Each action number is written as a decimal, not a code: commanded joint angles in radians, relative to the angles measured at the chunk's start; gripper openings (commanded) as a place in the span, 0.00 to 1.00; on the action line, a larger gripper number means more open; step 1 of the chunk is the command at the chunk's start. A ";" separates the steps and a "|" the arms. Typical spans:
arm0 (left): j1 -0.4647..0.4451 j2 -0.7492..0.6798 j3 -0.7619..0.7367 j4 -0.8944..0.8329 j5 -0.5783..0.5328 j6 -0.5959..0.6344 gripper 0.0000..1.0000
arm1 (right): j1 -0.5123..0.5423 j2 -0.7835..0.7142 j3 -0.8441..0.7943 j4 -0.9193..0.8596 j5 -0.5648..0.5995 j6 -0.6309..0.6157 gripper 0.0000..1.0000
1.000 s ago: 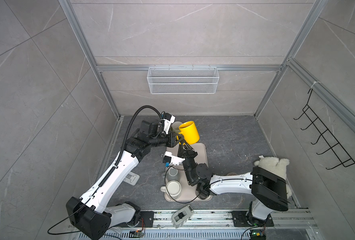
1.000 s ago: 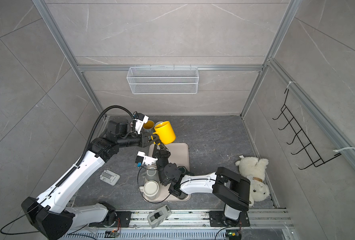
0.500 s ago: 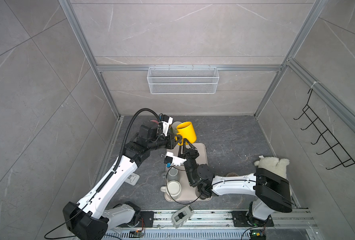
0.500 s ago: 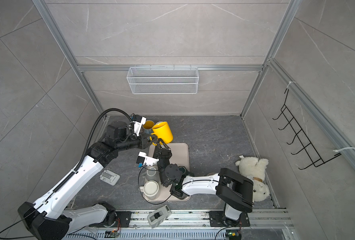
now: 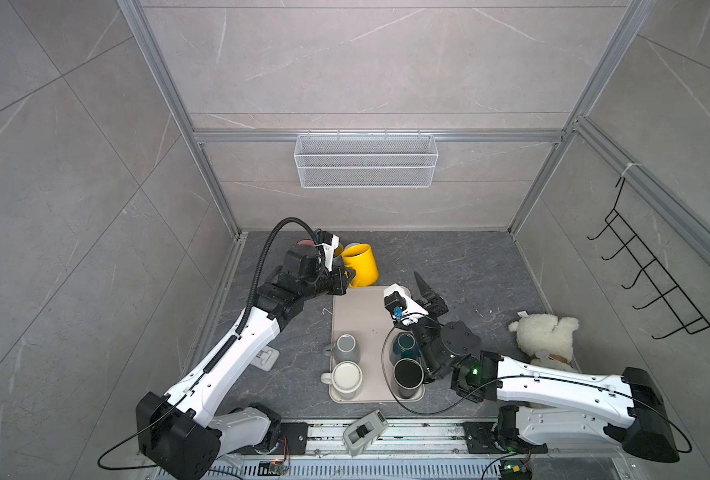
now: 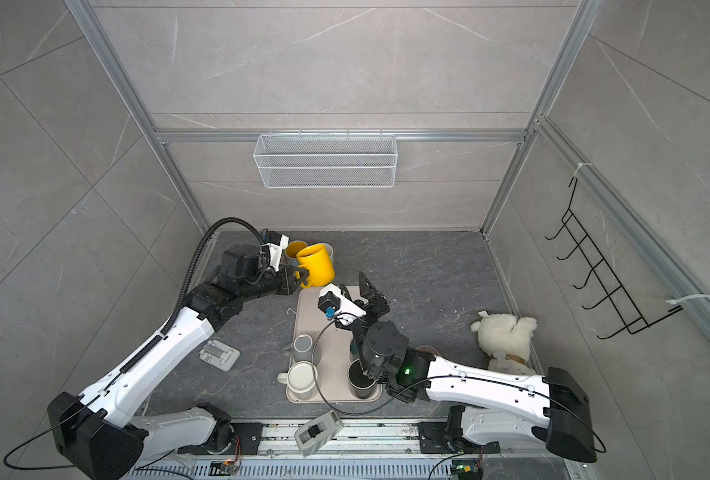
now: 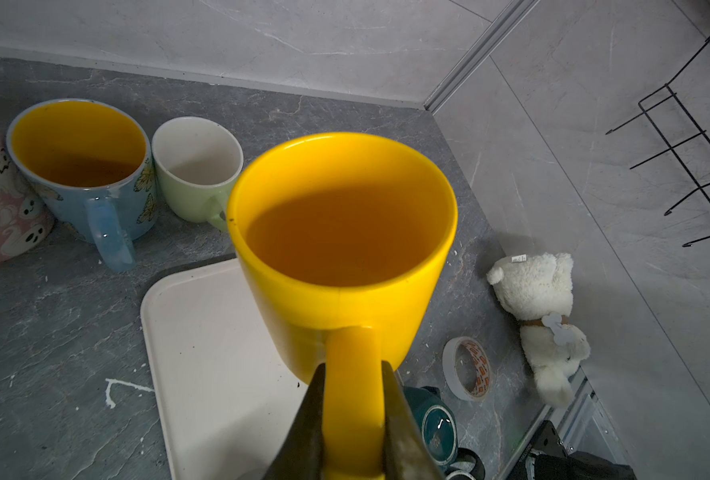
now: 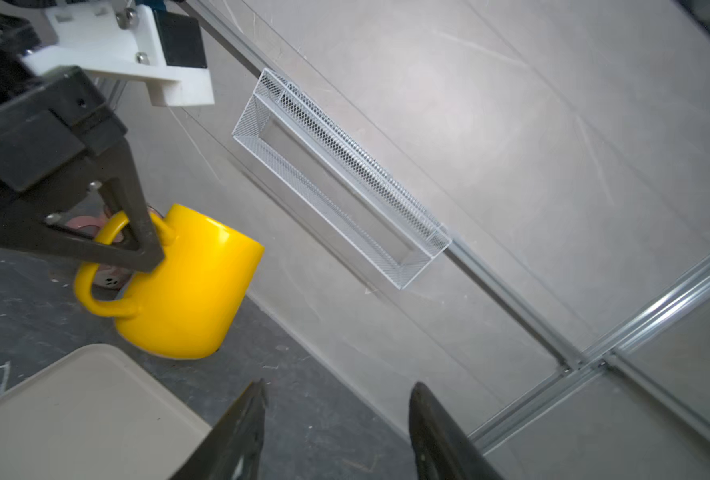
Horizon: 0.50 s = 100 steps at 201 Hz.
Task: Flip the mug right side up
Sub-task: 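Carry the yellow mug beyond the tray with the left gripper while the right withdraws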
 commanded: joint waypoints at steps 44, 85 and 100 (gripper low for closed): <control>-0.050 0.104 0.031 0.361 0.008 0.051 0.00 | -0.164 -0.090 0.174 -0.806 -0.229 0.746 0.61; -0.149 0.239 0.105 0.371 -0.162 0.174 0.00 | -0.404 -0.057 0.252 -1.008 -0.675 0.976 0.62; -0.168 0.302 0.134 0.388 -0.206 0.182 0.00 | -0.477 -0.027 0.268 -1.031 -0.814 1.027 0.62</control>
